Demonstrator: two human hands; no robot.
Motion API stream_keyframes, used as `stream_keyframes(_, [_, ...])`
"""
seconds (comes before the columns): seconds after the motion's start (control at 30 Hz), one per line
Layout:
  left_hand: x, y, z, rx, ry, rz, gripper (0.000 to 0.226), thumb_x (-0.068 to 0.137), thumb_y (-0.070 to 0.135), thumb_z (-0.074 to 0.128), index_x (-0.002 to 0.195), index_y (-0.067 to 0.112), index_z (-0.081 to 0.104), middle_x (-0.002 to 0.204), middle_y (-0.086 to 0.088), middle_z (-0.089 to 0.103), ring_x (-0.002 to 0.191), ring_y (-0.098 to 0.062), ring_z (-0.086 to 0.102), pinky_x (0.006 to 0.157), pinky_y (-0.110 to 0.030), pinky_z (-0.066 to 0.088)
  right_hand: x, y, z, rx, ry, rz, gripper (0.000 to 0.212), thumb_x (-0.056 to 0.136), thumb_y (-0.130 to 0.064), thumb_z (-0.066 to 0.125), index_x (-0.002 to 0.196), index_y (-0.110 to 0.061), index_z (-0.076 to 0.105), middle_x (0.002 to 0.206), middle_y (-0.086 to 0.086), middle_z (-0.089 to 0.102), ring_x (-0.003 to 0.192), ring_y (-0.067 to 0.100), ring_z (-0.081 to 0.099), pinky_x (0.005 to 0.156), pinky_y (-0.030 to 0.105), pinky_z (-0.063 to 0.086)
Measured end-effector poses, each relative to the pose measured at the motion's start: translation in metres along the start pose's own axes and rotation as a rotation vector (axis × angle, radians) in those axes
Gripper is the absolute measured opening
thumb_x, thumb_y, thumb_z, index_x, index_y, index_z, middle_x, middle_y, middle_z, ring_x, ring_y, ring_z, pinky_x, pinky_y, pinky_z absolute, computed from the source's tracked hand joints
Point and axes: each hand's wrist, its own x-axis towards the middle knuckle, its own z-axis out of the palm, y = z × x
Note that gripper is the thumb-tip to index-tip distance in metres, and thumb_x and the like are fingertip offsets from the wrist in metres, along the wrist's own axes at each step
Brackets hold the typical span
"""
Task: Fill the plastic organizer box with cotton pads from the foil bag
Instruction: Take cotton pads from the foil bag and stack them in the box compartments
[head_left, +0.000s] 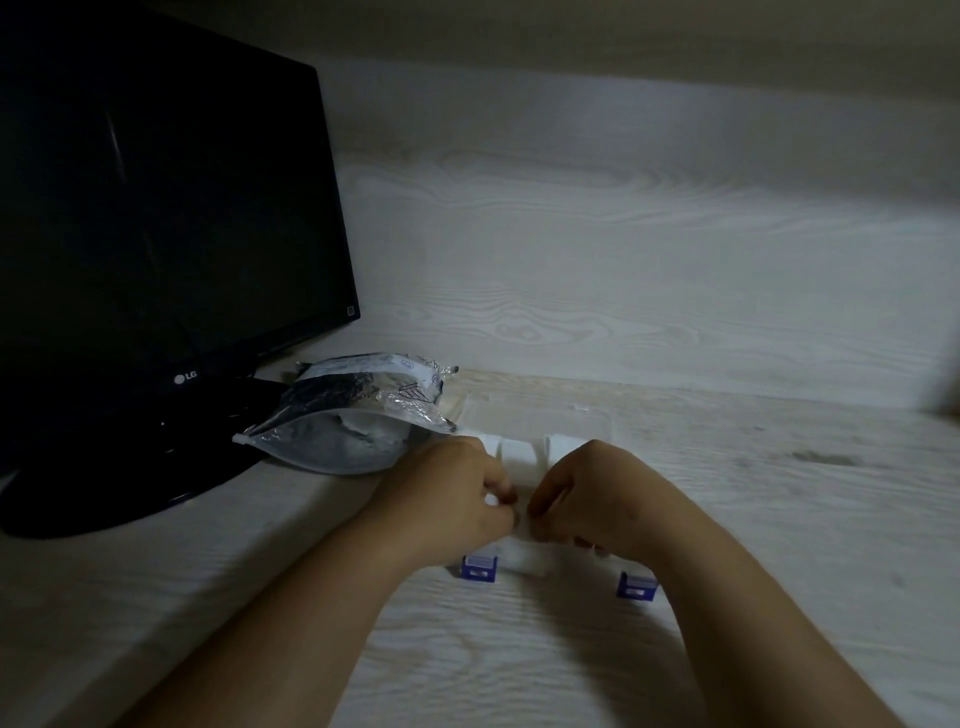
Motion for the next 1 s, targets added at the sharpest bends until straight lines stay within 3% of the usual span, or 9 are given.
stream_keyframes(0.13, [0.002, -0.006, 0.001, -0.247, 0.066, -0.034, 0.004, 0.078, 0.036, 0.072, 0.075, 0.034, 0.072, 0.074, 0.012, 0.062, 0.070, -0.002, 0.060, 0.069, -0.025, 0.050, 0.002, 0.001, -0.002, 0.030, 0.050, -0.047, 0.012, 0.079, -0.015, 0.071, 0.082, -0.024, 0.079, 0.067, -0.003, 0.072, 0.045, 0.001, 0.056, 0.047, 0.013, 0.043])
stream_keyframes(0.23, [0.005, -0.012, -0.004, -0.378, 0.236, -0.119, 0.019, 0.079, 0.024, 0.071, 0.065, 0.036, 0.067, 0.068, 0.015, 0.067, 0.068, -0.006, 0.063, 0.067, -0.027, 0.052, 0.004, 0.003, -0.003, 0.080, 0.142, -0.066, 0.012, 0.079, -0.017, 0.069, 0.077, -0.026, 0.077, 0.065, -0.008, 0.070, 0.044, -0.002, 0.056, 0.045, 0.011, 0.040])
stream_keyframes(0.3, [0.007, -0.019, -0.008, -0.336, 0.308, -0.236, 0.020, 0.080, 0.018, 0.067, 0.064, 0.030, 0.068, 0.070, 0.013, 0.069, 0.071, -0.009, 0.065, 0.072, -0.028, 0.054, 0.005, 0.003, -0.003, 0.089, 0.170, -0.088, 0.011, 0.080, -0.018, 0.070, 0.078, -0.027, 0.077, 0.069, -0.010, 0.070, 0.046, -0.005, 0.058, 0.045, 0.009, 0.040])
stream_keyframes(0.4, [0.007, -0.032, -0.015, -0.064, 0.277, -0.423, 0.018, 0.078, 0.015, 0.056, 0.066, 0.017, 0.070, 0.074, 0.000, 0.069, 0.077, -0.024, 0.065, 0.070, -0.028, 0.052, 0.006, 0.004, -0.003, 0.116, 0.188, -0.120, 0.010, 0.082, -0.017, 0.070, 0.080, -0.024, 0.076, 0.071, -0.011, 0.069, 0.049, -0.008, 0.059, 0.043, 0.006, 0.038])
stream_keyframes(0.47, [0.006, -0.039, -0.019, 0.096, 0.220, -0.463, 0.020, 0.078, 0.015, 0.054, 0.080, 0.015, 0.074, 0.093, -0.012, 0.067, 0.094, -0.032, 0.062, 0.077, -0.029, 0.048, 0.006, 0.005, -0.003, 0.123, 0.204, -0.128, 0.009, 0.081, -0.018, 0.071, 0.079, -0.025, 0.076, 0.072, -0.011, 0.069, 0.054, -0.006, 0.061, 0.045, 0.006, 0.041])
stream_keyframes(0.57, [0.006, -0.046, -0.020, 0.068, 0.118, -0.531, 0.040, 0.083, 0.019, 0.057, 0.121, 0.017, 0.065, 0.132, -0.016, 0.050, 0.124, -0.034, 0.047, 0.104, -0.034, 0.039, 0.007, 0.005, -0.001, 0.100, 0.209, -0.132, 0.009, 0.081, -0.020, 0.071, 0.079, -0.026, 0.076, 0.072, -0.012, 0.069, 0.057, -0.005, 0.062, 0.047, 0.005, 0.042])
stream_keyframes(0.77, [0.013, -0.054, -0.007, 0.010, -0.021, -0.545, 0.041, 0.080, 0.020, 0.053, 0.121, 0.022, 0.062, 0.140, -0.011, 0.044, 0.129, -0.030, 0.043, 0.109, -0.035, 0.036, 0.009, 0.008, 0.000, 0.090, 0.217, -0.134, 0.007, 0.082, -0.022, 0.071, 0.079, -0.027, 0.075, 0.072, -0.012, 0.070, 0.058, -0.003, 0.063, 0.047, 0.006, 0.043])
stream_keyframes(1.0, [0.016, -0.058, -0.005, 0.011, 0.025, -0.596, 0.054, 0.082, 0.026, 0.056, 0.135, 0.016, 0.049, 0.143, -0.018, 0.036, 0.133, -0.035, 0.037, 0.113, -0.034, 0.029, 0.009, 0.008, 0.001, 0.068, 0.228, -0.145, 0.007, 0.083, -0.025, 0.069, 0.080, -0.027, 0.075, 0.073, -0.010, 0.069, 0.061, 0.002, 0.063, 0.049, 0.008, 0.045])
